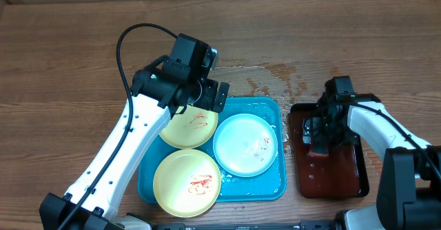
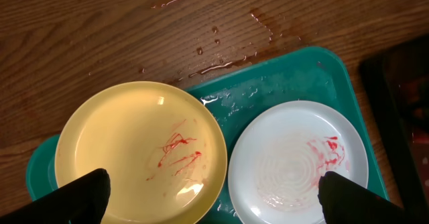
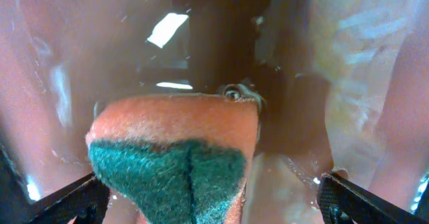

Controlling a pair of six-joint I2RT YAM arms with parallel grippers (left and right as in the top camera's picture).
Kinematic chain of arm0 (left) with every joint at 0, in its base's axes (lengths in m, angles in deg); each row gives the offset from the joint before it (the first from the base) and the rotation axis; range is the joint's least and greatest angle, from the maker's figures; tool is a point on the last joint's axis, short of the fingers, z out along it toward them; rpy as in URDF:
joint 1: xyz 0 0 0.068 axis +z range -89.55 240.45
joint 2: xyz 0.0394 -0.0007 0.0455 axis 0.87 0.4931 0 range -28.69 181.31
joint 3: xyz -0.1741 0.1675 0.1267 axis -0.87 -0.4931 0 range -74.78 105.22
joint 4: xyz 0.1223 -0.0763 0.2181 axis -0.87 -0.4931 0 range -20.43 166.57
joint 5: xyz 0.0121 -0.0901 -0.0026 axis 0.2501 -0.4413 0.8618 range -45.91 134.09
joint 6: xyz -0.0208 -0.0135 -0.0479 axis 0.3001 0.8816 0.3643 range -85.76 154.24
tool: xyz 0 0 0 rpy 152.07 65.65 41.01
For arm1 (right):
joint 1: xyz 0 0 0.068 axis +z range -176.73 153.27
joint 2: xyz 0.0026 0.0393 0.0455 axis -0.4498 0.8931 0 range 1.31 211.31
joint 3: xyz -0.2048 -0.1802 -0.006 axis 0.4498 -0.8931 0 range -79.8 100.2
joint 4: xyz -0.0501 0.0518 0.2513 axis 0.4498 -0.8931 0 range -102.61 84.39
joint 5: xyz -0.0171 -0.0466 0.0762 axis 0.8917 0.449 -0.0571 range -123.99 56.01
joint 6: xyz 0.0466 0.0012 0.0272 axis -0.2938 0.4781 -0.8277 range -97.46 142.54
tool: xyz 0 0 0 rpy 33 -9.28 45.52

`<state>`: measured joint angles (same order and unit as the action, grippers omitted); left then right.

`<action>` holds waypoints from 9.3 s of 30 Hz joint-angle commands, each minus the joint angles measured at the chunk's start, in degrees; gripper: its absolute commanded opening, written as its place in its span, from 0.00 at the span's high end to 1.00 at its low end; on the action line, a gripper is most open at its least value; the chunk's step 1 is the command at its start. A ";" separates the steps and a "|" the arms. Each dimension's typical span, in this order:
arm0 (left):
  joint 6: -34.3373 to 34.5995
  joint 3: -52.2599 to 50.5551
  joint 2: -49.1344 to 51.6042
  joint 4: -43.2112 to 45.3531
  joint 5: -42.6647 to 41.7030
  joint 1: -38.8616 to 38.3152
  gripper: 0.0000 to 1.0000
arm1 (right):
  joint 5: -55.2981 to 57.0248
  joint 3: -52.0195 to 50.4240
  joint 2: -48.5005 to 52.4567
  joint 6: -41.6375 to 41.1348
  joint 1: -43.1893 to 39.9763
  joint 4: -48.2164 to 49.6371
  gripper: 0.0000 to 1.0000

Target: Clean dirty plates on tray and stack at the side

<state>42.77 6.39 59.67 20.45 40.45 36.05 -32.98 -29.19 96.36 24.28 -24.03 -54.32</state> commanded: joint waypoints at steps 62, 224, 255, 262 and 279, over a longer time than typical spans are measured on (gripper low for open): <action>-1.27 0.94 0.42 0.74 -0.85 -0.39 0.00 | -8.63 0.31 0.46 1.05 -0.20 2.58 0.00; -0.87 0.94 11.82 -5.90 -6.93 -0.39 0.86 | -6.67 6.08 -6.99 -22.64 -0.20 -10.05 0.96; -0.83 0.94 11.82 -4.68 -7.85 -0.39 0.96 | -12.70 -8.39 -8.94 -21.99 -0.20 1.33 0.96; -8.57 0.94 11.82 -3.65 -11.52 -0.39 0.96 | -10.03 6.25 -10.27 -18.99 -0.20 -11.13 0.96; -16.46 -12.46 11.80 -4.35 -18.51 -0.44 0.45 | -10.14 30.80 -13.94 -15.69 -0.20 -31.78 0.96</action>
<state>29.13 -2.84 71.14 15.92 25.31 36.05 -43.53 -0.39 84.05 7.25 -24.42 -85.59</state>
